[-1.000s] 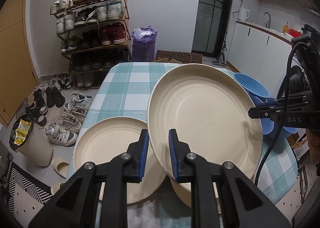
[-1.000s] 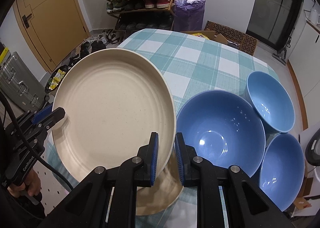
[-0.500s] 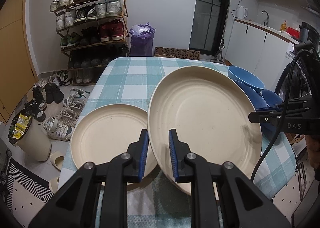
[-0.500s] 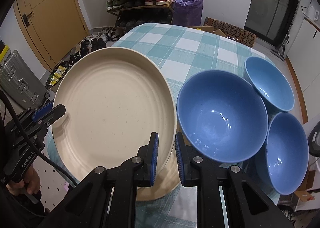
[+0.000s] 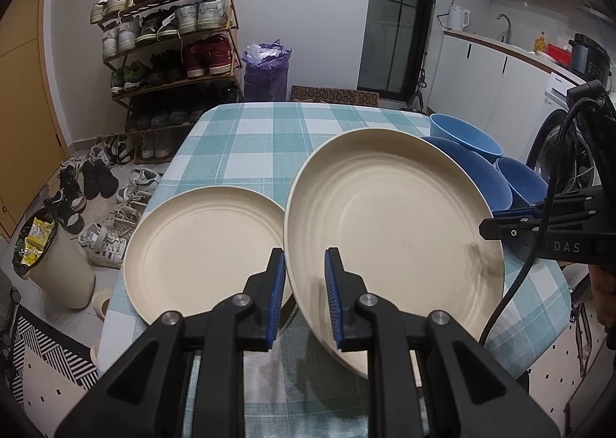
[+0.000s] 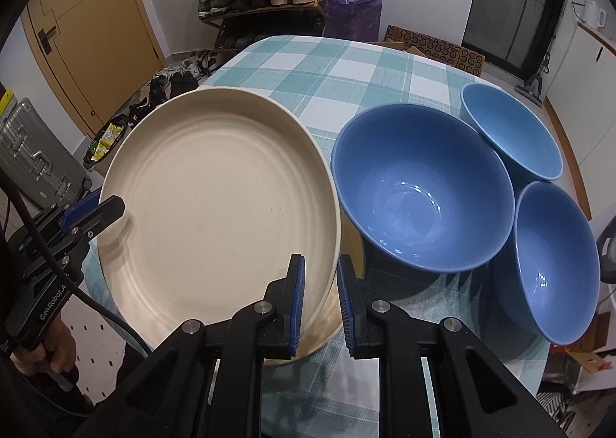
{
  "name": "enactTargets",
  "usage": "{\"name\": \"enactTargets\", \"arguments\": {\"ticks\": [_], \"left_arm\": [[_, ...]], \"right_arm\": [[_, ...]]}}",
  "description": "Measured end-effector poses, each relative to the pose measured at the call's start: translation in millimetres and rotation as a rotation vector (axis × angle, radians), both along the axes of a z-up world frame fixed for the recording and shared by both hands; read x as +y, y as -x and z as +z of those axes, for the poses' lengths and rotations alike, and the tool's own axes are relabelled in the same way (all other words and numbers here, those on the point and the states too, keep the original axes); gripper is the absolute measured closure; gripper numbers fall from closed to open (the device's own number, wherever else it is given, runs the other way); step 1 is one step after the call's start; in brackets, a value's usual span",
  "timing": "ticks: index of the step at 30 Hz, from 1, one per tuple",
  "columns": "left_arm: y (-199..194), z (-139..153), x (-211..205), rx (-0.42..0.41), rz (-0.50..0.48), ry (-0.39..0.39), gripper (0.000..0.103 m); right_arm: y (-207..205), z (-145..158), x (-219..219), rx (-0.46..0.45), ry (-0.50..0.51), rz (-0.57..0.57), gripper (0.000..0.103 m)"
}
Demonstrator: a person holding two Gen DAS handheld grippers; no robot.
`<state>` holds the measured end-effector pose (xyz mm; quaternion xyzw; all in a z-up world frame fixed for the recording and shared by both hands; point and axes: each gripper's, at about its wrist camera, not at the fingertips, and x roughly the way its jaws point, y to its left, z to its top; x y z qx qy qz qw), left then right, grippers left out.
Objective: Organize plates and bowls
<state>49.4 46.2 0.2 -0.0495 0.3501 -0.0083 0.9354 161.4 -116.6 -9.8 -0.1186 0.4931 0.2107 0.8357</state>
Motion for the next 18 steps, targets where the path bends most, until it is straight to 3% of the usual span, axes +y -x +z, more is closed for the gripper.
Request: {"name": "enactTargets", "arguments": {"ticks": [18], "left_arm": [[-13,-23,0,0.023,-0.006,0.024,0.085]], "right_arm": [[-4,-25,4,0.025,0.050,-0.006,0.086]]}}
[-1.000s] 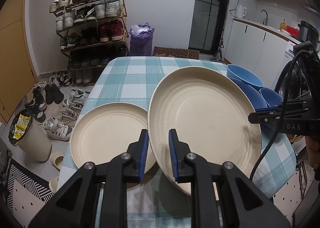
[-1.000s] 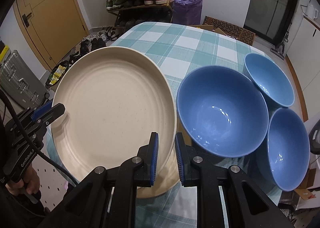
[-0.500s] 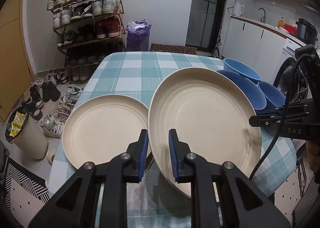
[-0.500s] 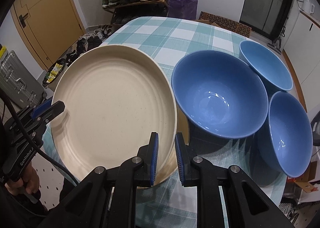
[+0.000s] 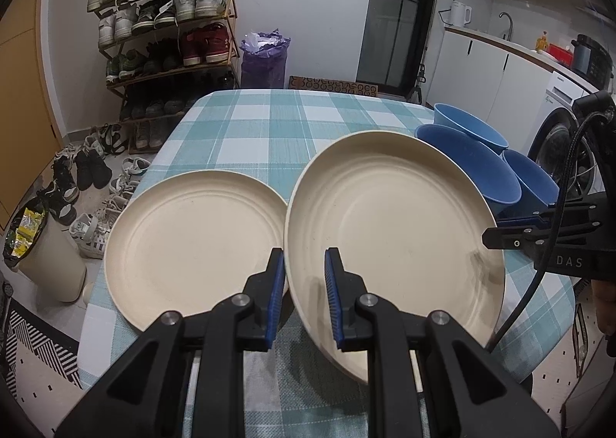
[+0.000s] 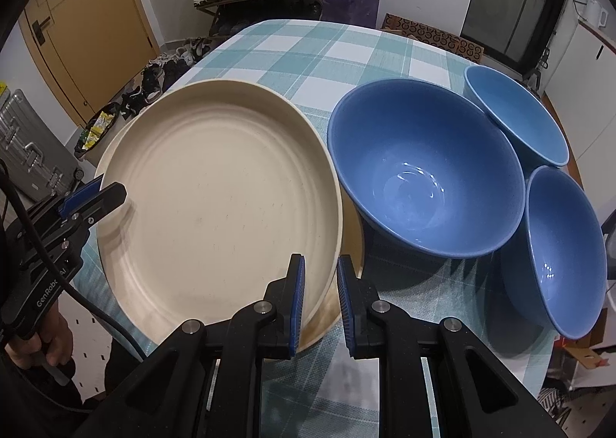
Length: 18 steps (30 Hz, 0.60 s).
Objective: Organize plates and bowls
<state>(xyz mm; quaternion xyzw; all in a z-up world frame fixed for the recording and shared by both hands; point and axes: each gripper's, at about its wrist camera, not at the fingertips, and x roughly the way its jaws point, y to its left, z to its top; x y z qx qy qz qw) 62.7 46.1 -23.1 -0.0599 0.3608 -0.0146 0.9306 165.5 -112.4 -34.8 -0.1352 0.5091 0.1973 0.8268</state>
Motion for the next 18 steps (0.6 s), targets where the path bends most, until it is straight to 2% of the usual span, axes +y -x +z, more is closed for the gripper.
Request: {"name": "enactTargets", "arguments": {"ticks": [18], "left_arm": [[-7,-14,-6,0.034,-0.003,-0.017,0.085]], "right_arm": [[2,-6,-3,0.000,0.008,-0.003,0.086]]}}
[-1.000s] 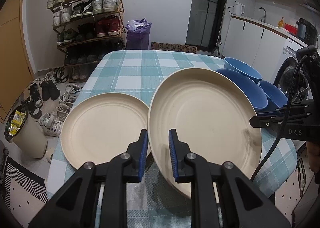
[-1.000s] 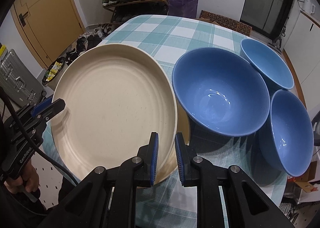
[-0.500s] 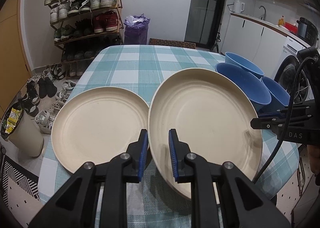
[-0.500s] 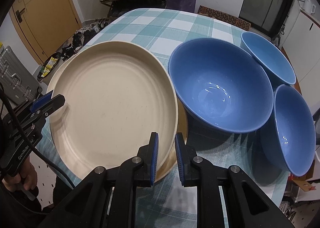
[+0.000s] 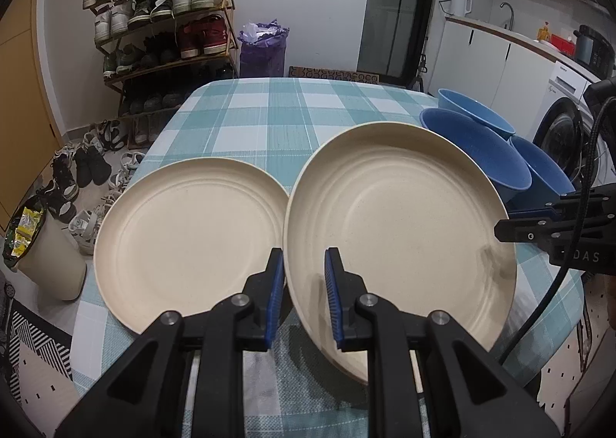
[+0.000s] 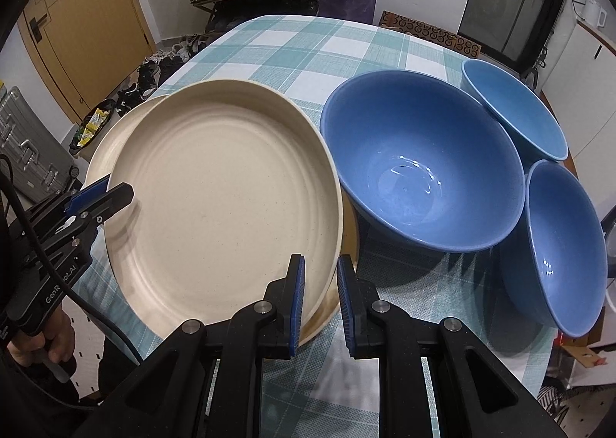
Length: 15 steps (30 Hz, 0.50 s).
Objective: Organize plates and bowls
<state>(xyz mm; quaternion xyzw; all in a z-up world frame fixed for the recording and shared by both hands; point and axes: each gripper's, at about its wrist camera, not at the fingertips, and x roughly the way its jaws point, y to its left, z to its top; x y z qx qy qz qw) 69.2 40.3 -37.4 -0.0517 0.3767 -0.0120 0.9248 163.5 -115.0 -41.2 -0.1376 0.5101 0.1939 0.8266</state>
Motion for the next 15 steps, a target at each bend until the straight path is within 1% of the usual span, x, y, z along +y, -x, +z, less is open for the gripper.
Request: {"name": "enactTargets", "arguments": {"ticks": [15], "left_arm": [[-5.3,-9.3,0.2,0.027,0.003,-0.002,0.085]], "right_arm": [[3.8,-4.8,1.3,-0.006,0.016,0.005,0.086]]}}
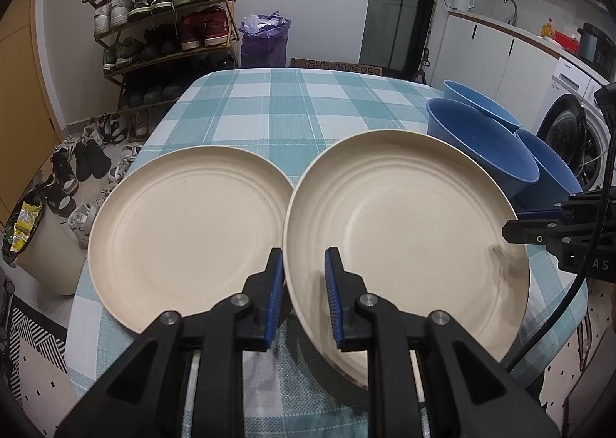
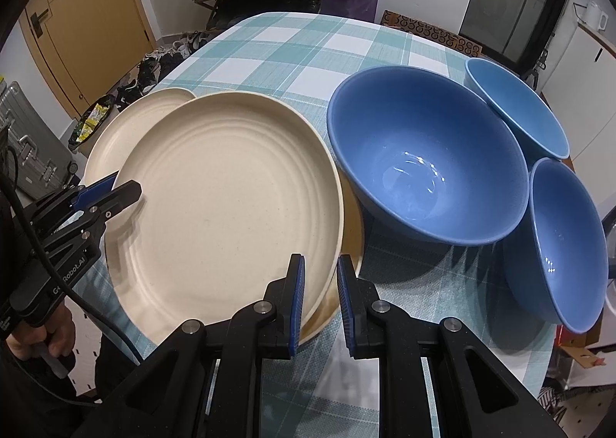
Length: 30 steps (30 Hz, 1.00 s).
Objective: Organize plates and bowls
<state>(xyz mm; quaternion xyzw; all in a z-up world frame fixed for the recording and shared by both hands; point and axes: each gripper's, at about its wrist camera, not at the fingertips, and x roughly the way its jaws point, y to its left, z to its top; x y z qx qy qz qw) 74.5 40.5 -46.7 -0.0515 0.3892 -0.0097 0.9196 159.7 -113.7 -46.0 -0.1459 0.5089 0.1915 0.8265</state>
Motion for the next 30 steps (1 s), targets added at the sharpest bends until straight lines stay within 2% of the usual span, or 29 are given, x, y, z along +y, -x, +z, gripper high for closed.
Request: {"name": "enactTargets", "arguments": {"ticks": [17,30], "left_arm": [[-6,-15,-9,0.021,-0.017,-0.019,0.085],[-8,-22,-20,0.017,-0.023,-0.090,0.085]], "right_arm": [[-7,-18,-4,-0.001,0.033,-0.017,0.086],[-9,-28,-1,-0.031,0.089,-0.014,0.086]]}}
